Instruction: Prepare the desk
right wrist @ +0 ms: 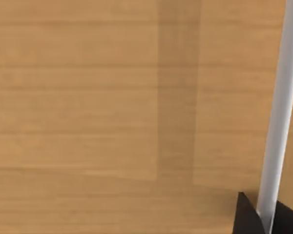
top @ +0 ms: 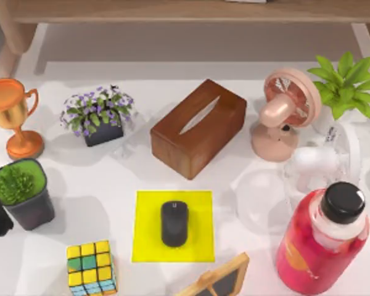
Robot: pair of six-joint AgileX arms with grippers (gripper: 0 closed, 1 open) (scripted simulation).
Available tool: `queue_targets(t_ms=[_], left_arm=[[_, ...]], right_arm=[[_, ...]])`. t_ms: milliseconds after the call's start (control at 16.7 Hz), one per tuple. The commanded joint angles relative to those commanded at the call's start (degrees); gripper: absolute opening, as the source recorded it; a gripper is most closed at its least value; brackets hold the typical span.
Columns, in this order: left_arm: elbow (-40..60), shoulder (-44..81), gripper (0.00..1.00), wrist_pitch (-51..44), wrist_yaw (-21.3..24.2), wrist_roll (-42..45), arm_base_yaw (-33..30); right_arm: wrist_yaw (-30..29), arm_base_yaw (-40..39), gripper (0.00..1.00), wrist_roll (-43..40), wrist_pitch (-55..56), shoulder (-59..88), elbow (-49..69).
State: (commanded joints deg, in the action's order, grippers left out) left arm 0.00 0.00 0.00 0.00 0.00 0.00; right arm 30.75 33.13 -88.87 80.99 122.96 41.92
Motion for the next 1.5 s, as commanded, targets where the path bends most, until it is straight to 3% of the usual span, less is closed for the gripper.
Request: queue_targets(t_ms=[420,840,1200,1500], left_arm=[[0.0,0.0,1.0,0.0,0.0,0.0,0.0],[0.0,0.0,1.0,0.0,0.0,0.0,0.0],[0.0,0.0,1.0,0.0,0.0,0.0,0.0],[0.0,0.0,1.0,0.0,0.0,0.0,0.0]], right_arm=[[-4.4,-4.2,0.0,0.0,-7.2,5.3,12.9],[-5.1,-4.7,0.0,0.0,-8.9,6.4,14.8],[-8.0,-7.4,0.0,0.0,-15.5,11.8,27.9],[-8.7,-8.1,0.0,0.0,-17.2,13.0,30.0]])
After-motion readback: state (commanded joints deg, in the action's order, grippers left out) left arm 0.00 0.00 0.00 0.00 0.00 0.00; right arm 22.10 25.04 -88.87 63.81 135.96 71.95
